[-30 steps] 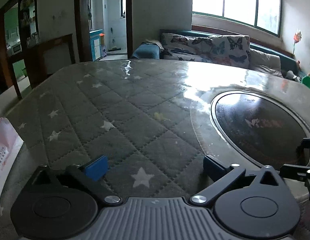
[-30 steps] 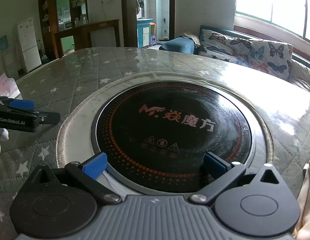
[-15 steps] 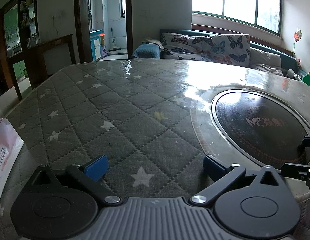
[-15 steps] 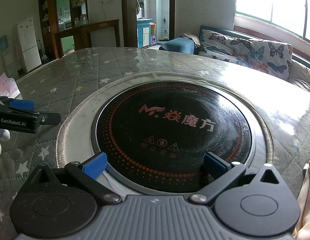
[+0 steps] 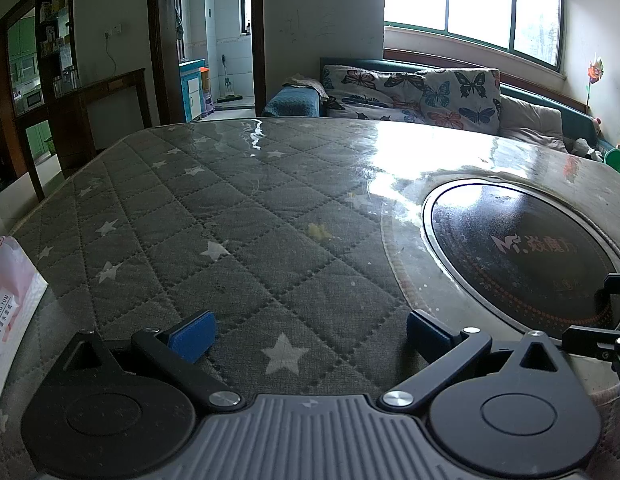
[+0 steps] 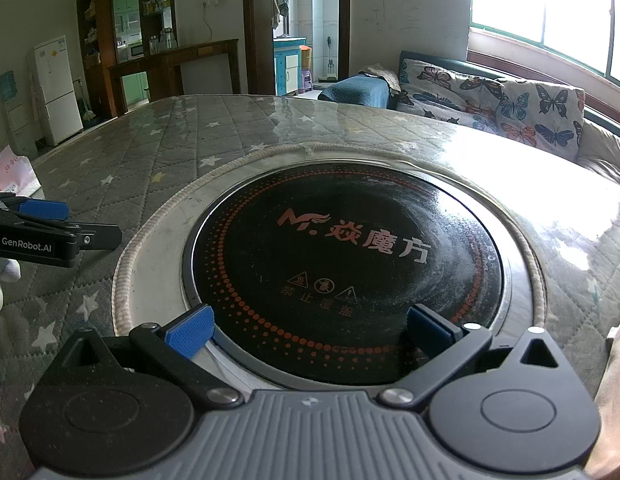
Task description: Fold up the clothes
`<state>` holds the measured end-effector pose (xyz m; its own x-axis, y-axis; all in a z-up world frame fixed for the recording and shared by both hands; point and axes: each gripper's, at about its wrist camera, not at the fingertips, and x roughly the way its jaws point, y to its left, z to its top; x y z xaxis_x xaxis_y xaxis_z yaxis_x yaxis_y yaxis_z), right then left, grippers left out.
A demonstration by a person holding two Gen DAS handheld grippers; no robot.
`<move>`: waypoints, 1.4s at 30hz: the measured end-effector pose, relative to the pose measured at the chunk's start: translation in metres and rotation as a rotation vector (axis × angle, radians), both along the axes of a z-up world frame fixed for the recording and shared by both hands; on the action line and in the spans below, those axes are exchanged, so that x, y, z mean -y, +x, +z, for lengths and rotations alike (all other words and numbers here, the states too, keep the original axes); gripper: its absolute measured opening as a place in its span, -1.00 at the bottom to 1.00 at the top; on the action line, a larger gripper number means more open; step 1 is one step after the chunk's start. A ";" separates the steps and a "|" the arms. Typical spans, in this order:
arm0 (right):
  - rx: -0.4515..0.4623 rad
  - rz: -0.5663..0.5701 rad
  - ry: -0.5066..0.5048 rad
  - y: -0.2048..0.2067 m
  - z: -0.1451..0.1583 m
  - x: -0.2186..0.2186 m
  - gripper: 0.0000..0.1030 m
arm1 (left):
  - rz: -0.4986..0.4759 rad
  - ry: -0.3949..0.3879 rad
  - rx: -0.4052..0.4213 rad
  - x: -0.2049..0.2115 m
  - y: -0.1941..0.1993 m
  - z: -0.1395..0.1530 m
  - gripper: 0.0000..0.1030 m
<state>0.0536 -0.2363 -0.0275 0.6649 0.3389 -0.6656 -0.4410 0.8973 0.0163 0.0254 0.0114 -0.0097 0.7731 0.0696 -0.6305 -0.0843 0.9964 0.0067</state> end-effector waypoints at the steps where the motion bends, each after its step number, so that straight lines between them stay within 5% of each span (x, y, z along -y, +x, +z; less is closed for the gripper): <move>1: 0.000 0.000 0.000 0.000 0.000 0.000 1.00 | 0.000 0.000 0.000 0.000 0.000 0.000 1.00; 42: 0.000 0.001 0.000 0.001 0.000 0.000 1.00 | -0.003 0.001 -0.001 -0.004 -0.001 0.001 1.00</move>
<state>0.0541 -0.2364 -0.0274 0.6647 0.3394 -0.6656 -0.4417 0.8970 0.0164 0.0243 0.0159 -0.0085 0.7728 0.0678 -0.6310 -0.0808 0.9967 0.0082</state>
